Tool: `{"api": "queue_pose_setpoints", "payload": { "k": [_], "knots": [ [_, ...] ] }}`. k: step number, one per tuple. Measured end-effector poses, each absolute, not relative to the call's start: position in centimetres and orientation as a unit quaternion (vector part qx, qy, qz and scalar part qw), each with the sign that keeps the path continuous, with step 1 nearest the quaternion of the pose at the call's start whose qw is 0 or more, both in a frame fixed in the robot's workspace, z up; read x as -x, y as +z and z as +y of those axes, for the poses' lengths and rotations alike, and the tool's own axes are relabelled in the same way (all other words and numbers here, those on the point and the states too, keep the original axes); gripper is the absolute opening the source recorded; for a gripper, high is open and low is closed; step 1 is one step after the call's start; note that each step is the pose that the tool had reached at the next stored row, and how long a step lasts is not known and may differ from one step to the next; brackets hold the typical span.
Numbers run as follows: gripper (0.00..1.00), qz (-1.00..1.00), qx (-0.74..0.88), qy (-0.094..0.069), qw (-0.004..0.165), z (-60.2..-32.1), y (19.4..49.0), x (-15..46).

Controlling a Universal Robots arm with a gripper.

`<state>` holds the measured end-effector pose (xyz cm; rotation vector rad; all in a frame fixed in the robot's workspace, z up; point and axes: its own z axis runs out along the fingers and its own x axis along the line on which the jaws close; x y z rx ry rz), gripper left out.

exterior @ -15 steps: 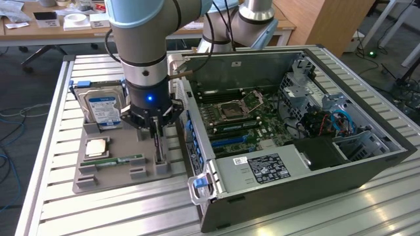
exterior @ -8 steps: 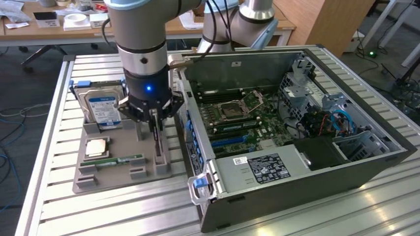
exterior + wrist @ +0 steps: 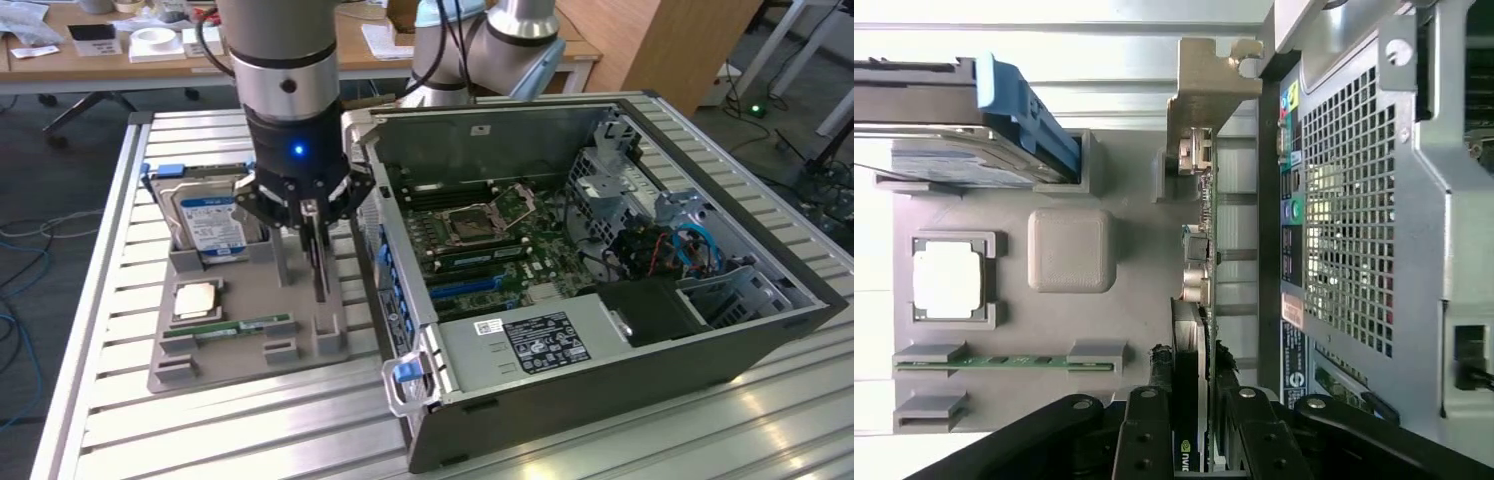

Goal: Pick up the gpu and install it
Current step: 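Pick up the gpu and move the gpu toward the slot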

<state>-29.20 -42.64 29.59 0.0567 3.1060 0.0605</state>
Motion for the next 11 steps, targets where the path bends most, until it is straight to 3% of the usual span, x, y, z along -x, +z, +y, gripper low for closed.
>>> {"api": "queue_pose_setpoints", "payload": {
  "k": [11],
  "knots": [
    [0.26, 0.999, -0.018, 0.02, 0.017, -42.6, 33.4, 29.2]
  ]
}}
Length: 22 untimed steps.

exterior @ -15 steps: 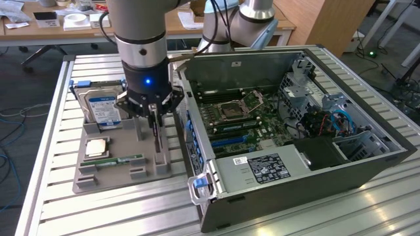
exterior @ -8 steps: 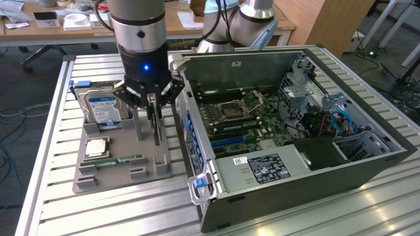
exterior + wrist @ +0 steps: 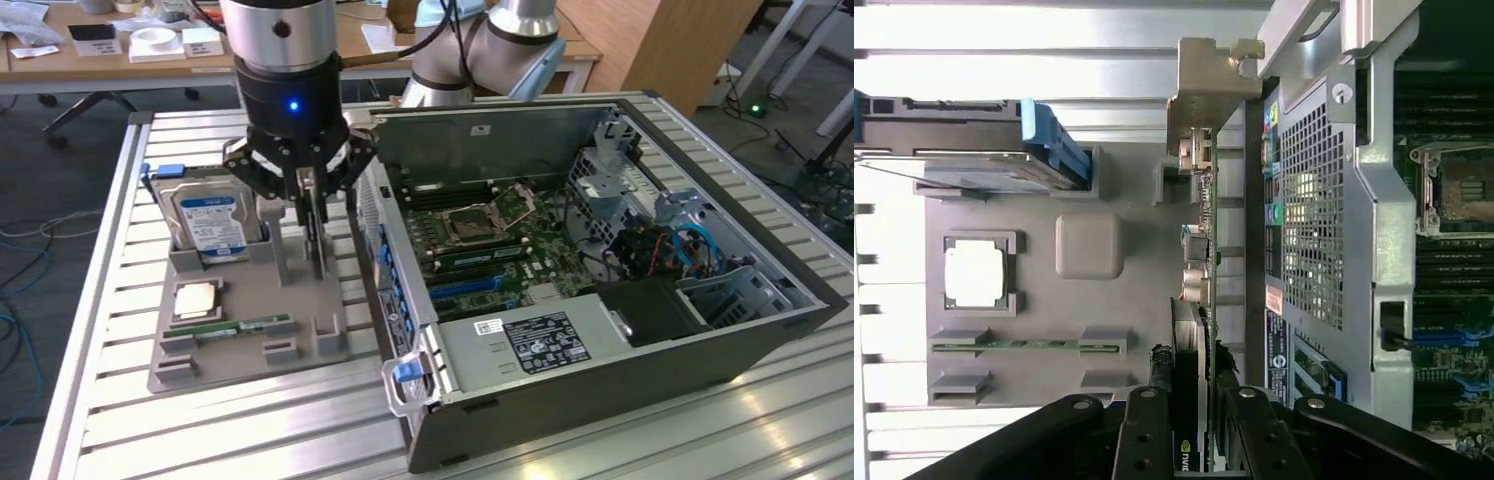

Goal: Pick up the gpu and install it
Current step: 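Pick up the gpu and move the gpu toward the slot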

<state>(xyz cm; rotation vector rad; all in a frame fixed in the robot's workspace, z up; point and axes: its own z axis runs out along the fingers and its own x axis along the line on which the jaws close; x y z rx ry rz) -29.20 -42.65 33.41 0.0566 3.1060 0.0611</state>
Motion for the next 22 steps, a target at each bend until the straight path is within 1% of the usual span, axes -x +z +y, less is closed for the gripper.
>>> {"api": "queue_pose_setpoints", "payload": {
  "k": [8, 22],
  "knots": [
    [0.26, 0.999, -0.018, 0.02, 0.017, -42.6, 35.5, 29.2],
    [0.26, 0.999, -0.018, 0.02, 0.017, -42.6, 38.4, 29.2]
  ]
}}
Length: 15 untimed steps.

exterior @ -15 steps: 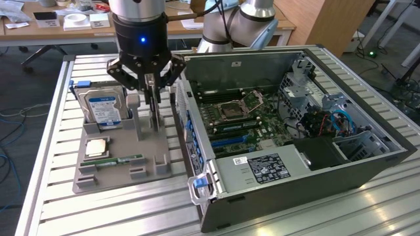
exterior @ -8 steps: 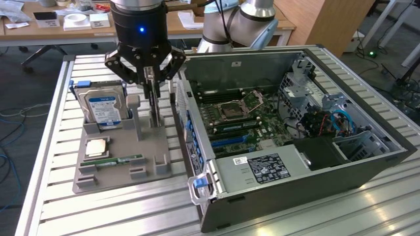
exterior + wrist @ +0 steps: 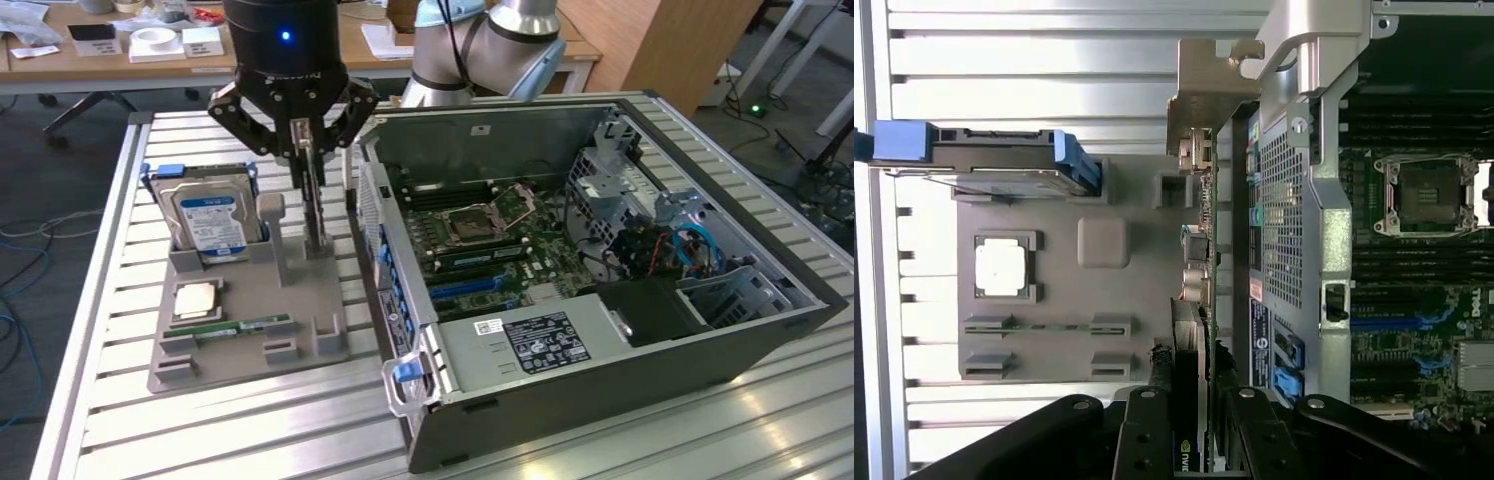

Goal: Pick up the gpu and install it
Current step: 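Pick up the gpu and move the gpu toward the slot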

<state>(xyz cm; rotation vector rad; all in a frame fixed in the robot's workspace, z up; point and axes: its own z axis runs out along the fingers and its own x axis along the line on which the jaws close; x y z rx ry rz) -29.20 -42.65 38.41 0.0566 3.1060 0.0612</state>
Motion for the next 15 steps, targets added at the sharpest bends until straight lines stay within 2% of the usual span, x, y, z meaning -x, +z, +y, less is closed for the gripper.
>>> {"api": "queue_pose_setpoints", "payload": {
  "k": [7, 10, 15],
  "knots": [
    [0.26, 0.999, -0.018, 0.02, 0.017, -42.6, 39.9, 29.2],
    [0.26, 0.999, -0.018, 0.02, 0.017, -42.6, 42.3, 29.2],
    [0.26, 0.999, -0.018, 0.019, 0.017, -42.6, 42.3, 29.2]
  ]
}}
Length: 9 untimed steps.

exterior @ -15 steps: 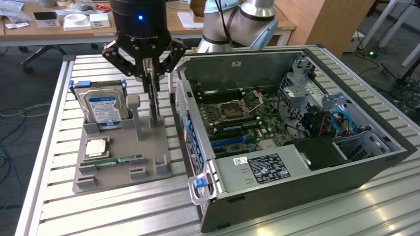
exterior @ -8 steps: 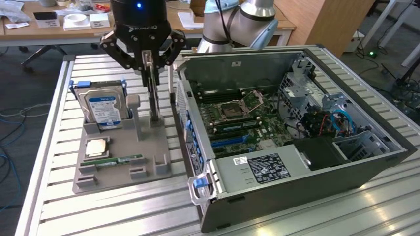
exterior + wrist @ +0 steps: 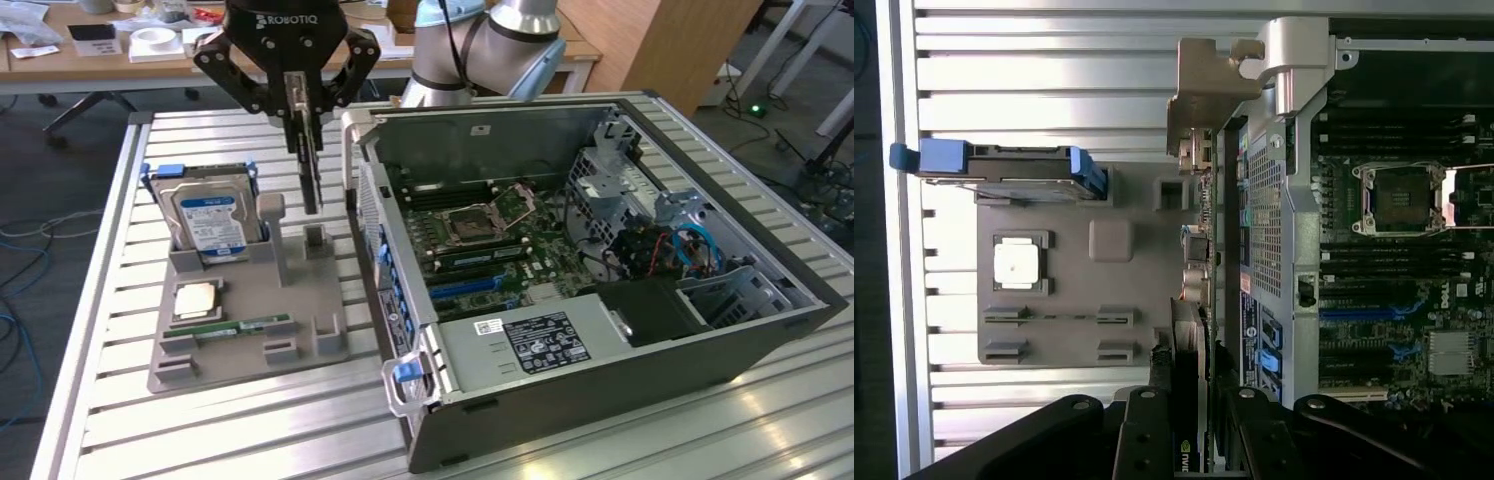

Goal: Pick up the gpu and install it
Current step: 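Pick up the gpu and move the gpu toward the slot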

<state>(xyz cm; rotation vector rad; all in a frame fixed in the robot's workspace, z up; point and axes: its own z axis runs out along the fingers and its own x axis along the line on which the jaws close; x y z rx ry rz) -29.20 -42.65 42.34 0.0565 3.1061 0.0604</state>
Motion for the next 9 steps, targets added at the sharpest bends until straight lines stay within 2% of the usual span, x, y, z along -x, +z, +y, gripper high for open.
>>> {"api": "queue_pose_setpoints", "payload": {
  "k": [9],
  "knots": [
    [0.26, 1.0, -0.018, 0.019, 0.017, -42.64, 42.78, 29.19]
  ]
}}
